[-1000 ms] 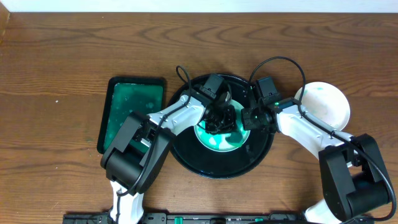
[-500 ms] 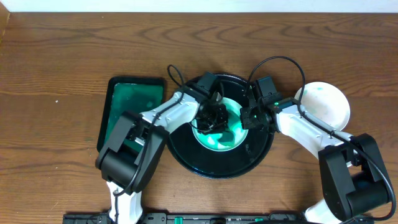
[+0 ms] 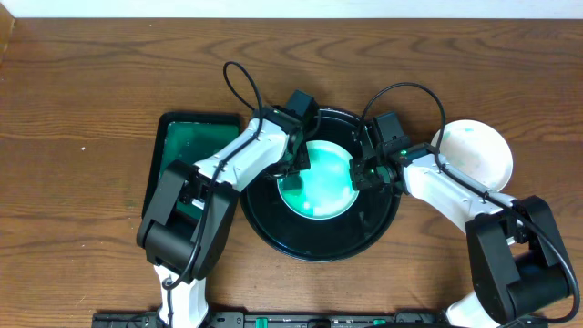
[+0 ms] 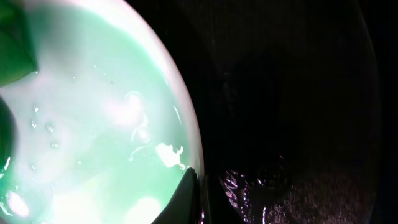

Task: Clean dirty plates on tray and stack at the side
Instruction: 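Scrub the light green plate with the sponge while right gripper holds rim, then return the sponge to the water tray with the left gripper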

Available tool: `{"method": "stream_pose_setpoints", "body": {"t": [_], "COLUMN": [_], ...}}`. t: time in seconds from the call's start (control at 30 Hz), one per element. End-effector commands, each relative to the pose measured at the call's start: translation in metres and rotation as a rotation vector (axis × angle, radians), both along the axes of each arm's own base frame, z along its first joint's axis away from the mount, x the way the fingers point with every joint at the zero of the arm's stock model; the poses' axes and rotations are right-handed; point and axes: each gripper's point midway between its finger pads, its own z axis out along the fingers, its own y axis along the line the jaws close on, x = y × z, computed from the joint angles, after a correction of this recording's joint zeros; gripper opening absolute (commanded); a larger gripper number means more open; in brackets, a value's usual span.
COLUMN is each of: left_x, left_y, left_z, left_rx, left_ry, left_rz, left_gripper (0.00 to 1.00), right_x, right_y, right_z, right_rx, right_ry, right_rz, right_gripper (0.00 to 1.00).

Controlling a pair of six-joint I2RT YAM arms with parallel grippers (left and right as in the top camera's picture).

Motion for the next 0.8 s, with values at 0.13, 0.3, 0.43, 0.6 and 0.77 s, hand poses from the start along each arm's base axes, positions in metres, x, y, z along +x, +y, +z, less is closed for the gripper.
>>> {"method": "stream_pose_setpoints", "body": {"t": [0.13, 0.3, 0.43, 0.6, 0.77], "left_x": [0.01, -0.001, -0.017, -0.045, -0.063], "left_y": [-0.005, -0.07, -0.097, -0.126, -0.132], "left_z": [-0.024, -0.017, -0.018, -0.013, -0.01], "left_rx": [-0.098, -0.435, -0.537, -0.636, -0.655], "left_ry": [0.014, 0.086, 0.141, 0.219, 0.279], "left_rz": [-0.072, -0.142, -0.191, -0.277, -0.3], "left_gripper": [0.07, 0.07, 0.07, 0.08, 0.07], "right_x": [0.003, 0.003, 0.003, 0.003, 0.003], "right_y": [-0.002, -0.002, -0.002, -0.002, -0.003], "right_z": [0.001, 0.001, 0.001, 0.001, 0.001], "right_rx": [-0.02, -0.02, -0.02, -0.021, -0.023], "right_ry": [-0.007, -0.007, -0.007, -0.008, -0.008], "right_rz": [-0.005, -0.005, -0.005, -0.005, -0.006], "right_gripper": [0.01, 0.01, 0.01, 0.01, 0.01]}}
